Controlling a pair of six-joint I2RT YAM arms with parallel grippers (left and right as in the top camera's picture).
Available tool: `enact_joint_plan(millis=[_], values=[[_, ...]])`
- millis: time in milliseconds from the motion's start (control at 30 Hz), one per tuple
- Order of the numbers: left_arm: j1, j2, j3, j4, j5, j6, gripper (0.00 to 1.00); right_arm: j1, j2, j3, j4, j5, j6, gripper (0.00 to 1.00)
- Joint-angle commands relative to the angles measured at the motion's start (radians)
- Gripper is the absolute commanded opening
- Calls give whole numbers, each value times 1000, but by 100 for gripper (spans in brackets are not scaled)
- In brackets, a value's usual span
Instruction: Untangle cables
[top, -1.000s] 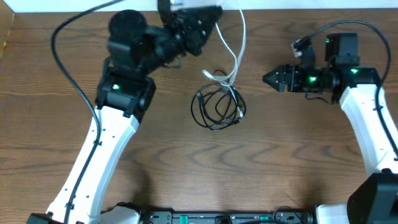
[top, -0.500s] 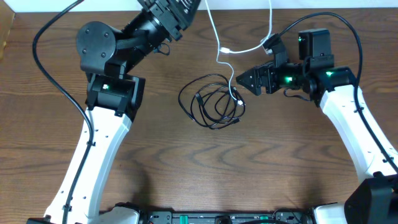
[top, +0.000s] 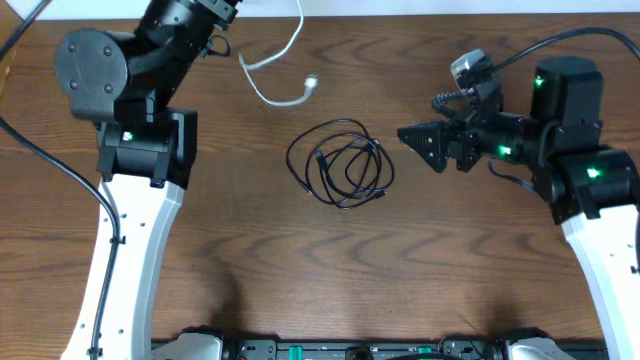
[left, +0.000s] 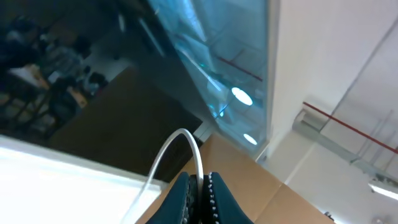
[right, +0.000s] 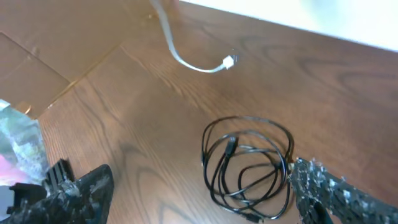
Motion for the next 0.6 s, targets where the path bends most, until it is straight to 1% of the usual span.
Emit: enact_joint_plan(millis=[0, 100, 167, 333, 433, 567], values=[[-3, -13, 21, -8, 80, -20, 8, 25, -10, 17, 18, -25, 8, 88], [-5, -19, 21, -8, 82, -24, 7, 60, -3, 17, 31, -24, -15, 89], [-4, -24, 21, -8, 82, -28, 7, 87, 8, 17, 51, -25, -35, 92], [-4, -30, 21, -8, 77, -29, 7, 147, 48, 17, 143, -29, -44, 92], [-5, -30, 21, -9, 71, -67, 7, 177, 106, 17, 271, -82, -29, 89], [-5, -30, 21, -32, 47, -84, 7, 179, 187, 17, 463, -235, 54, 91]])
